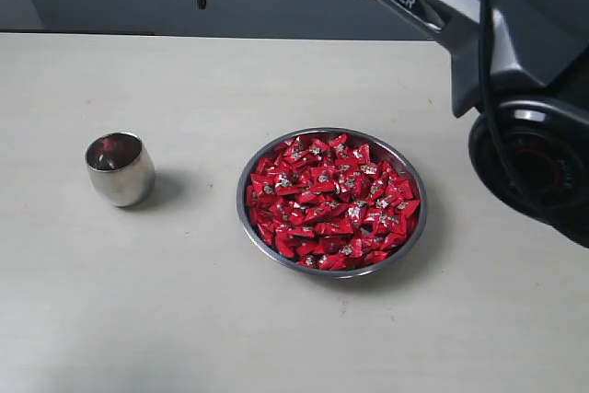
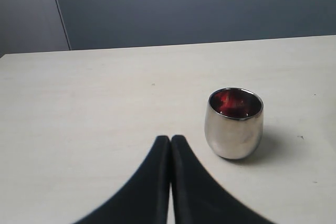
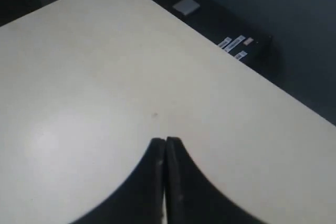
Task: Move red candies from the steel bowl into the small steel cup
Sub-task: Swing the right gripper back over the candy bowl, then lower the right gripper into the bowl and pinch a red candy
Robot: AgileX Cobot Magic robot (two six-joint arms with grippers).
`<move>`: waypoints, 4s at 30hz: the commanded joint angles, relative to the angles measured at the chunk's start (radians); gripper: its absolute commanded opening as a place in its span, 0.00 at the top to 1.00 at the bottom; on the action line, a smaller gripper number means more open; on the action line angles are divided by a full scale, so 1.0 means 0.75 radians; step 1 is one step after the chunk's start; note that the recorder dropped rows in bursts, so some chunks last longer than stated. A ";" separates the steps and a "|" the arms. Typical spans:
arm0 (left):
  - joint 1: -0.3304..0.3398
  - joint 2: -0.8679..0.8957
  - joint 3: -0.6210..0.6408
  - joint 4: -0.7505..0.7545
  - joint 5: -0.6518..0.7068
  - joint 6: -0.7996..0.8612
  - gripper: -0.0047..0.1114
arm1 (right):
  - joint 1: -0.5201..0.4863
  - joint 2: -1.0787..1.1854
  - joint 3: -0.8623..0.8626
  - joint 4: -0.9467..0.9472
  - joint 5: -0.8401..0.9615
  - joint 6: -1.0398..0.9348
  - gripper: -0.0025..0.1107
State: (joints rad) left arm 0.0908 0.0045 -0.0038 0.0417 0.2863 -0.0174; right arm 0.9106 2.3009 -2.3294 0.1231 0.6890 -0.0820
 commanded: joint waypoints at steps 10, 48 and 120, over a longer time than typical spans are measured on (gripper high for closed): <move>-0.010 -0.006 0.005 0.001 -0.002 -0.003 0.96 | -0.052 -0.440 0.799 -0.079 -0.539 0.049 0.98; -0.010 -0.006 0.005 0.001 -0.002 -0.003 0.96 | -0.439 -0.965 1.858 -0.128 -0.534 0.038 0.98; -0.010 -0.006 0.005 0.001 -0.002 -0.003 0.96 | -0.290 -0.188 0.972 -0.003 0.389 0.204 0.49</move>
State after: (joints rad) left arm 0.0908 0.0045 -0.0038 0.0417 0.2863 -0.0174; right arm 0.6961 2.1621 -1.5961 0.1099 0.9776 0.0516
